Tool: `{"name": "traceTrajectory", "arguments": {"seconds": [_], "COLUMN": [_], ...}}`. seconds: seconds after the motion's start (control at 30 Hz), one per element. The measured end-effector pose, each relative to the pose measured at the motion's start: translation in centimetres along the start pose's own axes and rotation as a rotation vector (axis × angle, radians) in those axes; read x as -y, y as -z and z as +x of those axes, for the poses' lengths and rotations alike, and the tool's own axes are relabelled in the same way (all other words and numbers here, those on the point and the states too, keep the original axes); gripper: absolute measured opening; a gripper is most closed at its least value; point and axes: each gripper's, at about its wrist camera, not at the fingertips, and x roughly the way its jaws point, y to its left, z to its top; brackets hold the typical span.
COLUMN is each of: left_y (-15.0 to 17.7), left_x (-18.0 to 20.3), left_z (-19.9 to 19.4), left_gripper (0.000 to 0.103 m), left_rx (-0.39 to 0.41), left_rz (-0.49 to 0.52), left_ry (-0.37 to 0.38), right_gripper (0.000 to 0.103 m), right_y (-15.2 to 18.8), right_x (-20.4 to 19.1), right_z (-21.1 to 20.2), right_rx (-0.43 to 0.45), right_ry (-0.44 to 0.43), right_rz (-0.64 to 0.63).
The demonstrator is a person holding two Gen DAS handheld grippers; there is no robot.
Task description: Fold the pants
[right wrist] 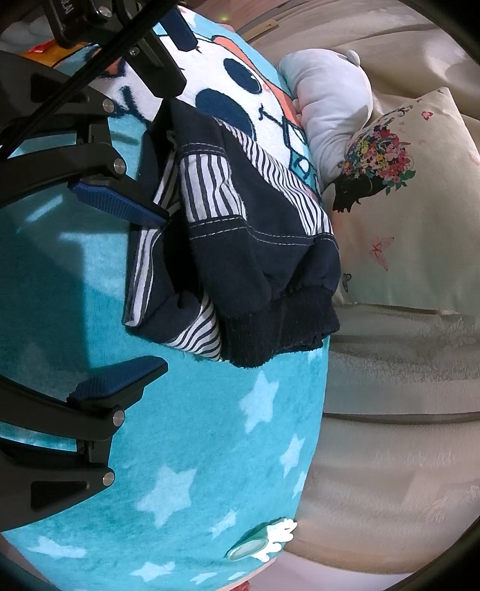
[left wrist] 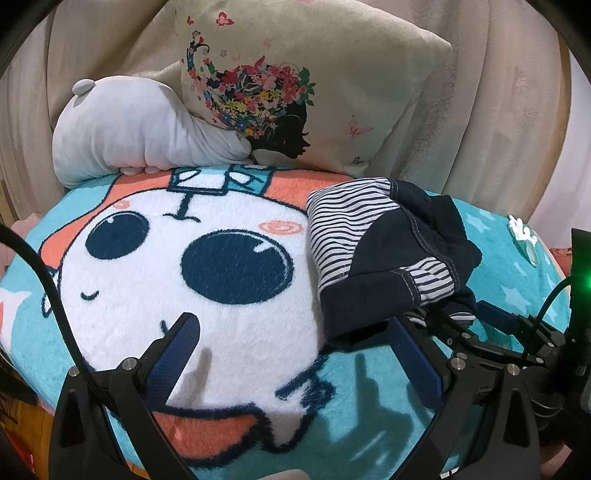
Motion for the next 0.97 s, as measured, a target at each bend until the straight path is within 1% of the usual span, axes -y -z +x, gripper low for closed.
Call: {"name": "traceTrajectory", "arguments": {"seconds": [0.13, 0.27, 0.5, 0.57, 0.97], "left_y": [0.0, 0.0, 0.1, 0.0, 0.2], "left_x": [-0.2, -0.2, 0.1, 0.2, 0.6], "left_z": [0.1, 0.1, -0.1, -0.2, -0.9], "left_gripper": [0.101, 0.101, 0.101, 0.101, 0.101], "left_rx": [-0.003, -0.007, -0.008, -0.006, 0.013], "left_rz": [-0.006, -0.003, 0.007, 0.009, 0.026], "left_ry": [-0.002, -0.011, -0.024, -0.025, -0.051], "right_gripper": [0.077, 0.077, 0.077, 0.077, 0.077], "right_y": [0.0, -0.1, -0.2, -0.3, -0.1], "right_x": [-0.2, -0.6, -1.0, -1.0, -1.3], "right_z": [-0.1, -0.3, -1.6, -1.8, -2.2], "right_rx": [-0.002, 0.009, 0.063, 0.072, 0.079], "right_ry": [0.012, 0.046, 0.157, 0.177, 0.197], "right_rz": [-0.007, -0.031, -0.089, -0.097, -0.119]}}
